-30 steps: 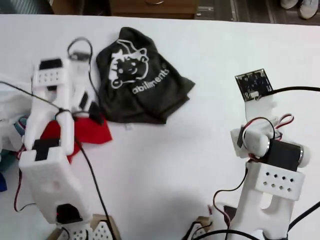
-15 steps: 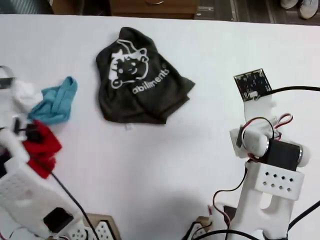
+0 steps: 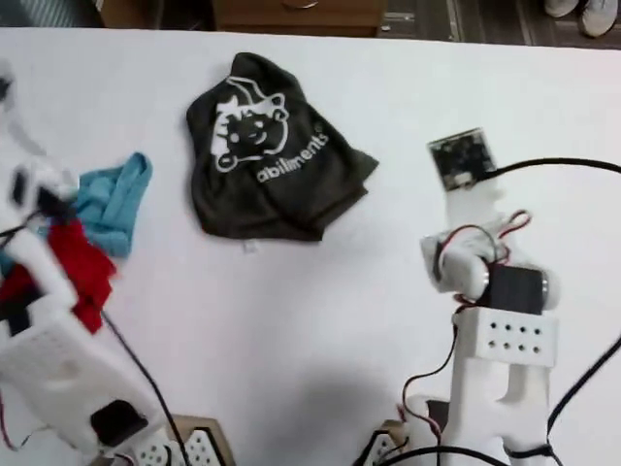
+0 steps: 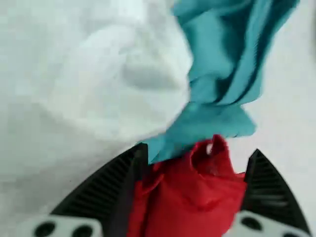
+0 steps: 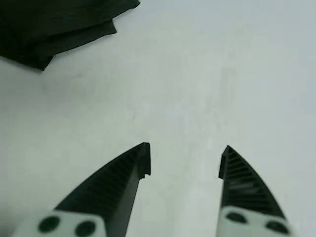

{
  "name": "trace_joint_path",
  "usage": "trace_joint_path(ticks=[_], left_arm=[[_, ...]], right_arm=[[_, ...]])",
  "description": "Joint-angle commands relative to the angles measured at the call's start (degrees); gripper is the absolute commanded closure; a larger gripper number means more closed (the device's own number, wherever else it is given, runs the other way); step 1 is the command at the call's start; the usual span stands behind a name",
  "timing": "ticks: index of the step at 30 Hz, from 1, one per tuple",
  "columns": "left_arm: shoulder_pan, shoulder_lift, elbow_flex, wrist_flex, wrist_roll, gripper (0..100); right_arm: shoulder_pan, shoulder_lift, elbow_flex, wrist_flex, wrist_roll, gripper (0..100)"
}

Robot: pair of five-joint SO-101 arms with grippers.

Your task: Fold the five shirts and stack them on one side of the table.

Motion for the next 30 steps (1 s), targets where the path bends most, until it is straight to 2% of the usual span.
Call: trace_joint_path(ticks=[1, 5, 9, 13, 16, 20, 25, 27, 30], left_arm=[[12.57, -3.25, -5.76, 0.44, 5.45, 67], [24.70, -2.37, -5.14, -3.78, 11.69, 67], [30.95, 4.57, -4.44, -8.35, 18.11, 67], [31.03, 14.95, -6.37, -13.19, 24.88, 67], [29.98, 22.15, -10.68, -14.51, 27.69, 67], [29.19, 29.71, -18.42, -13.98, 27.69, 67], [29.98, 36.40, -26.42, -10.55, 25.93, 67], [30.24, 38.33, -28.62, -8.62, 23.91, 72], [30.24, 39.74, -31.60, -5.36, 22.86, 89]], right_arm=[[-0.92, 0.22, 0.53, -0.84, -0.09, 76.4], [-0.48, -0.22, 0.88, 0.48, 0.00, 76.4], [1.80, -0.22, 0.97, 2.24, 0.00, 76.4], [6.11, -0.31, 0.97, 3.56, 0.53, 76.5], [9.10, -0.31, 0.97, 4.53, 4.57, 76.5], [13.32, -0.31, 0.97, 4.70, 7.30, 76.5], [14.64, -0.31, 1.05, 4.70, 8.18, 76.5], [14.55, -0.31, 1.05, 5.14, 8.09, 76.5], [14.55, -0.31, 1.05, 5.14, 7.82, 76.5]])
